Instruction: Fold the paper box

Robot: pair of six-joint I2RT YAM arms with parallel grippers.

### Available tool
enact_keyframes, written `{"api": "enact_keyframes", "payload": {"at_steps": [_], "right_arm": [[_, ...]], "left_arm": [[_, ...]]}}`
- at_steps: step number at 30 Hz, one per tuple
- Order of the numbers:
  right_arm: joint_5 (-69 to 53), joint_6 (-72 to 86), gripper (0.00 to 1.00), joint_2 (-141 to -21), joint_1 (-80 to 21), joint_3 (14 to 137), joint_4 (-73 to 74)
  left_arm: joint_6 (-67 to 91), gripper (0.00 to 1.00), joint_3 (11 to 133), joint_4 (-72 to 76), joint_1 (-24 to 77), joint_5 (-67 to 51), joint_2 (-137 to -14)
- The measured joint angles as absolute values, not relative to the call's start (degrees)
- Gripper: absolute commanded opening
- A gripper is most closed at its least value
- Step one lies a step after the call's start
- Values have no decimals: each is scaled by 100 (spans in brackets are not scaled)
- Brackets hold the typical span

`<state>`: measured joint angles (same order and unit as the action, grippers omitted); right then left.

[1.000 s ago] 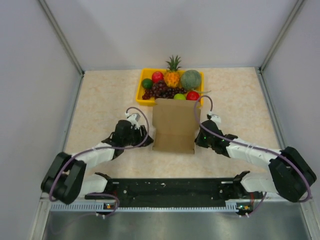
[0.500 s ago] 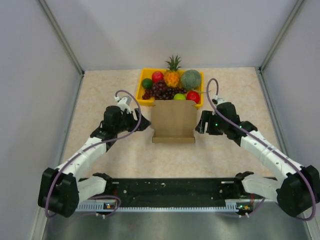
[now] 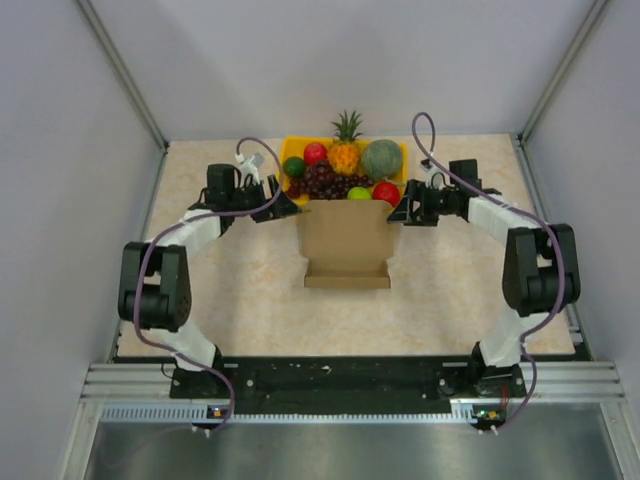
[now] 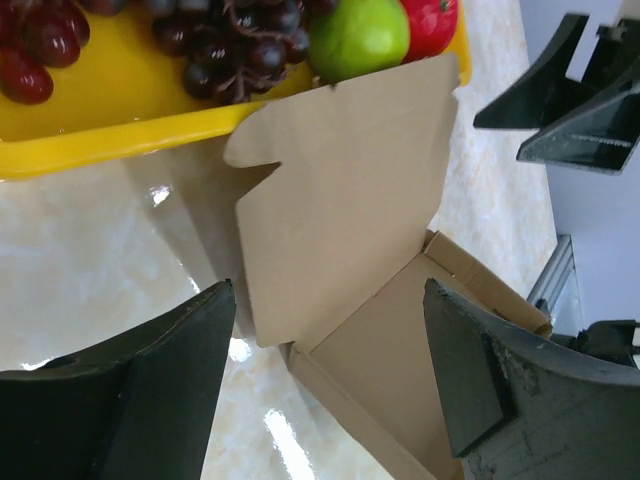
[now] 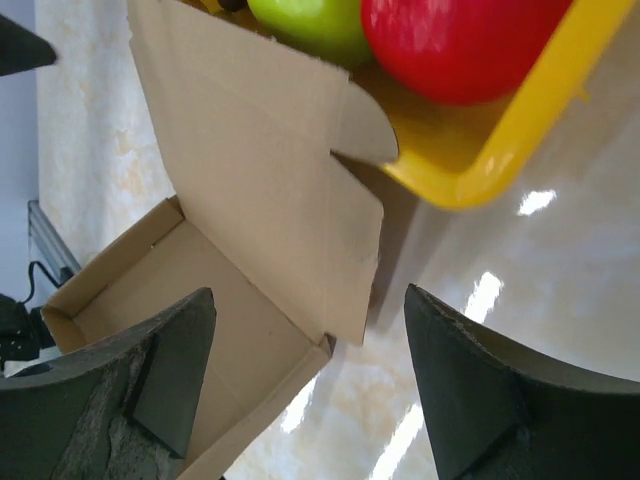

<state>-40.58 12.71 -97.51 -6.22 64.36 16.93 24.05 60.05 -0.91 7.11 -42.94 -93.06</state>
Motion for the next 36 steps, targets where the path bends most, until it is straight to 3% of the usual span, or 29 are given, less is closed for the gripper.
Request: {"api": "enact_keyframes", "payload": {"at_steps": [5, 13, 22, 26, 31, 36], "right_arm": [[-4718, 1199, 67, -10768, -622, 6960, 1350], [-5240, 1002, 57, -11581, -576, 7137, 1186], [-5865, 1140, 33, -11688, -545, 7067, 742], [-6040, 1273, 24, -11688, -545, 6925, 386], [-6086, 1310, 14, -11609, -545, 6790, 172], [-6071, 1302, 3, -11340, -545, 6672, 163]], "left_arm": [[2366, 73, 6080, 226, 600, -4792, -10265], [1909, 69, 6386, 325, 609, -4965, -10945], [1813, 70, 6827, 301, 615, -5262, -11590], [2121, 61, 6801, 589, 617, -5481, -11749], [2119, 41, 6788, 714, 788, -5559, -11762], [2051, 31, 6567, 764, 1009, -5413, -11598]]}}
